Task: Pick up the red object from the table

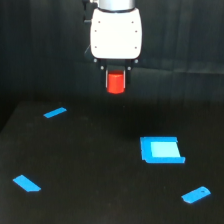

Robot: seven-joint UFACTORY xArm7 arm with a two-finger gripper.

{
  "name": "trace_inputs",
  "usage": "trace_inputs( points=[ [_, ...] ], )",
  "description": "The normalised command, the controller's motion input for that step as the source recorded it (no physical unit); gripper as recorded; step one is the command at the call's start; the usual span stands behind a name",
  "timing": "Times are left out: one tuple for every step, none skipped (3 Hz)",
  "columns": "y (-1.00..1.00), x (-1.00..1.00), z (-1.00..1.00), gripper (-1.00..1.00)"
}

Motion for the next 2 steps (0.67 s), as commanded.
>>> trace_inputs(
  points=[
    [0.12,0.15,-0.06,-1.0],
    [-0.06,0.11,0.08,-0.96]
  ],
)
